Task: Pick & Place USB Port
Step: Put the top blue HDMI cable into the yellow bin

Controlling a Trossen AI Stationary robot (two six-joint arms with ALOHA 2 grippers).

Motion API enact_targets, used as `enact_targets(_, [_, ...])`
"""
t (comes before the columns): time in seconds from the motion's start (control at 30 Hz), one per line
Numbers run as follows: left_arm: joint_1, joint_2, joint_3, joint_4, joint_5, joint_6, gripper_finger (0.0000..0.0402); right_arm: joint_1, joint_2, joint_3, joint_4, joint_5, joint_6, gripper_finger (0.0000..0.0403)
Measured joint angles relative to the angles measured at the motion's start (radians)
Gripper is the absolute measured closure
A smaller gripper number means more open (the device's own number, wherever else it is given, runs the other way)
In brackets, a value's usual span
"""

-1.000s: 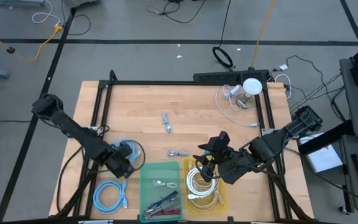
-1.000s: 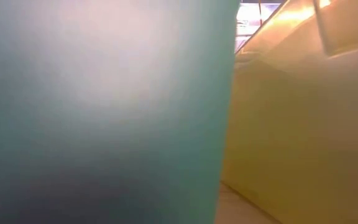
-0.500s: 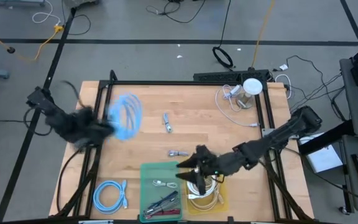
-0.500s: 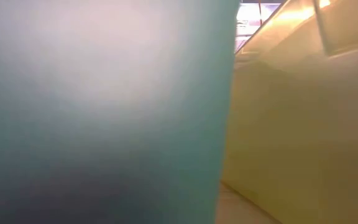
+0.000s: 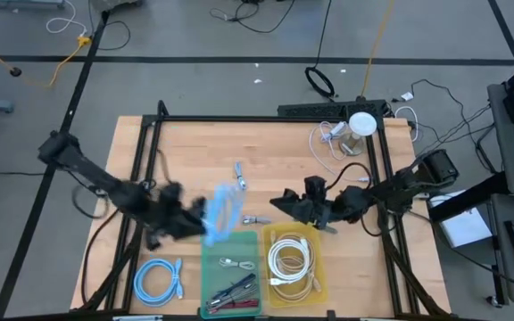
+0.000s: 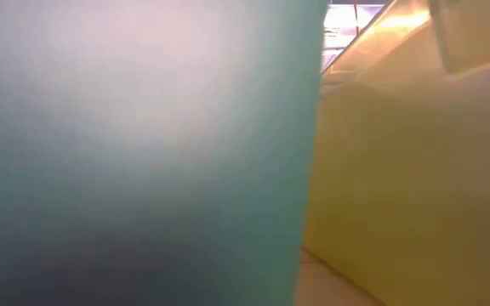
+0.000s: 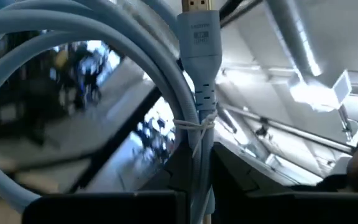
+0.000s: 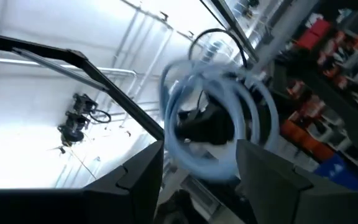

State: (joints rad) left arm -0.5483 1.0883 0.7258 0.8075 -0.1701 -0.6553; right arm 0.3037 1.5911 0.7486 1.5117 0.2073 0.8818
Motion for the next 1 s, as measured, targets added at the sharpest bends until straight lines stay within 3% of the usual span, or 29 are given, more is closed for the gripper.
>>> enact_targets(0.2, [0.068,0.188,0.007,-0.173,0.022,-0.222,0.0367,0.039,-0.001,0.017,-0.094,0.004,0.049,0.0206])
enact_targets(0.4, [0.134,0.222,0.153,-0.683,0.002,-0.258,0.0367,0.112,-0.001,0.061,-0.217,0.01,0.083,0.0206])
enact_targets(0.53, [0.181,0.222,0.295,-0.957,-0.087,-0.218,0.0367,0.159,-0.001,0.062,-0.343,0.099,0.071,0.0206])
enact_targets(0.73, [0.246,0.286,0.514,-1.255,-0.059,-0.17,0.0367,0.179,-0.001,0.063,-0.482,0.318,0.059,0.0206])
enact_targets(0.87, [0.261,0.377,0.634,-1.356,-0.034,-0.158,0.0367,0.174,-0.002,0.063,-0.526,0.384,0.043,0.0206])
enact_targets(1.0, [0.262,0.477,0.708,-1.349,0.014,-0.15,0.0367,0.16,-0.002,0.063,-0.561,0.401,0.034,0.0206])
